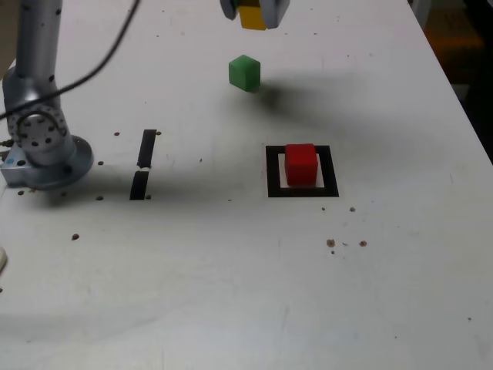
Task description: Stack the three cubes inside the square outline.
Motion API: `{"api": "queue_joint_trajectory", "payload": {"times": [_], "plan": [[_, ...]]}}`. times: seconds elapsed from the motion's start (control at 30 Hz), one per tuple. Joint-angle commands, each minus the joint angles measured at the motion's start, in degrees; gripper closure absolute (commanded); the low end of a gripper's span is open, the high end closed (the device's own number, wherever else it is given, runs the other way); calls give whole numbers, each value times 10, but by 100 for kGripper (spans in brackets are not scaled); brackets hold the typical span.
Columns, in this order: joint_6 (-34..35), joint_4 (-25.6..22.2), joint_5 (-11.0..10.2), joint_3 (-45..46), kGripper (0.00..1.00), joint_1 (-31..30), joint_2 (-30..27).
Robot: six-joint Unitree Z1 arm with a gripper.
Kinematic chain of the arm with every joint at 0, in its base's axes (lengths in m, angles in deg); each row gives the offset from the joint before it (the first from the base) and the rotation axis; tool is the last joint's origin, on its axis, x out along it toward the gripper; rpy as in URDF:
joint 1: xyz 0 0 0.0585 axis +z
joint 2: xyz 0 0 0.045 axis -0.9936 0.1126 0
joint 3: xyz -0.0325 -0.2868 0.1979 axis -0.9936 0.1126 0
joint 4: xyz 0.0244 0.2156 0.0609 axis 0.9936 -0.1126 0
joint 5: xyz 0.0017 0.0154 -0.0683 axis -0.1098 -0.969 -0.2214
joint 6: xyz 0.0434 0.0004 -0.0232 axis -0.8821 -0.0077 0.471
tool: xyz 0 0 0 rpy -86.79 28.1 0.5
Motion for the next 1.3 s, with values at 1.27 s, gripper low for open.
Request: {"api": "queue_joint_trajectory", "payload": {"times": [1.27], "plan": [[547,-124,91,-82,81,-358,89]]}}
